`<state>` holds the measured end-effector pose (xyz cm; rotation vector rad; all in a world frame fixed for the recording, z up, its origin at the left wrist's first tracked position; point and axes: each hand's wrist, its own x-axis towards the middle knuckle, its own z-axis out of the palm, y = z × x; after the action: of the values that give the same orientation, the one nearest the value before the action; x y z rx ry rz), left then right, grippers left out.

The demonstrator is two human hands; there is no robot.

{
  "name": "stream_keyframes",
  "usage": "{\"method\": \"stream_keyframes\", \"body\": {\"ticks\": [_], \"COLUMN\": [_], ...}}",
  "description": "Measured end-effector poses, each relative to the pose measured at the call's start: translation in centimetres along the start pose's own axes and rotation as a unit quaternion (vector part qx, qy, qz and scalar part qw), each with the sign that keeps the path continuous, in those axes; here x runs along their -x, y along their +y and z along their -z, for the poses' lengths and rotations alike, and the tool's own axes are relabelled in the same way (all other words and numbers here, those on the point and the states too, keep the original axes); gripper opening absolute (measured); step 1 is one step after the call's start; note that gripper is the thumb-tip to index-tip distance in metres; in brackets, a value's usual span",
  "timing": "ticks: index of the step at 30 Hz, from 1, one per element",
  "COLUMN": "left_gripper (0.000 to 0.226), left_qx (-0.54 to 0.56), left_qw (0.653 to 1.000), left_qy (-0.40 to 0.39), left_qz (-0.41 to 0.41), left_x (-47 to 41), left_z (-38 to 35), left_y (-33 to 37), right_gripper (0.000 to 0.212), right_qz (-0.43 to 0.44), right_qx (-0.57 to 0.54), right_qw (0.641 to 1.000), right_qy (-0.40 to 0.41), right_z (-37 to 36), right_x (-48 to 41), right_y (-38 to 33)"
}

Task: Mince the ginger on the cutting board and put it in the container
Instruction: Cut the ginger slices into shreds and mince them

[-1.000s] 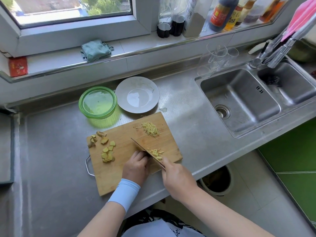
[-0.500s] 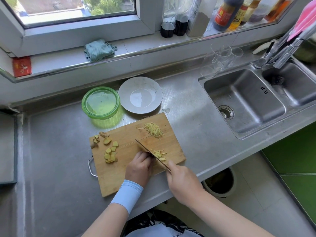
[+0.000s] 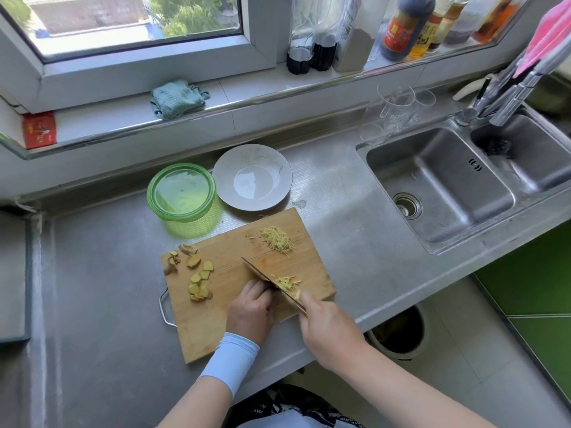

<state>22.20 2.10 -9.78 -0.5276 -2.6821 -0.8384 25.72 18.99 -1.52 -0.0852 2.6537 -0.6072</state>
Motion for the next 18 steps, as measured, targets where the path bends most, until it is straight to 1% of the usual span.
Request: {"method": "stream_keyframes", "body": {"ticks": [4,8,9,12,14,16,18], "left_gripper": [0.018,0.008,0.009,0.022,0.027,0.026,0.022], "left_qx": [-0.004,-0.003,-0.003,0.005,-0.011,-0.04,-0.054], "left_qw": [1.0,1.0,1.0,0.997,0.991,0.984,0.982], "left_qy": [0.002,-0.018,-0.023,-0.055,-0.082,-0.088,-0.075], "left_qz": [-0.002,-0.001,-0.009,-0.061,-0.11,-0.152,-0.164], "left_x": [0.1,0.0,-0.1,0.0,-0.1,-0.6,-0.9], "left_z": [-0.1,-0.1,-0.1,0.3,0.6,0.7,0.3], "left_y": [0.0,-0.1,-0.3,-1.4,-2.1,-2.4,-2.3], "right_gripper": [0.017,0.014,0.014,0.015,0.015,0.015,0.013], "right_qz": [-0.004,0.004,0.002,0.003,0.006,0.006,0.007], "right_qx": [-0.003,0.014,0.017,0.023,0.024,0.023,0.019], "right_qw": [1.0,1.0,1.0,1.0,1.0,1.0,1.0], "right_qy": [-0.002,0.007,0.007,0.003,0.005,0.005,0.001], "right_z": [-0.4,-0.3,-0.3,-0.2,-0.2,-0.2,-0.1], "right_x": [0.4,-0.9,-1.1,-1.1,-1.1,-1.0,-1.1], "right_y": [0.5,-0.5,-0.5,-0.5,-0.5,-0.4,-0.5]}}
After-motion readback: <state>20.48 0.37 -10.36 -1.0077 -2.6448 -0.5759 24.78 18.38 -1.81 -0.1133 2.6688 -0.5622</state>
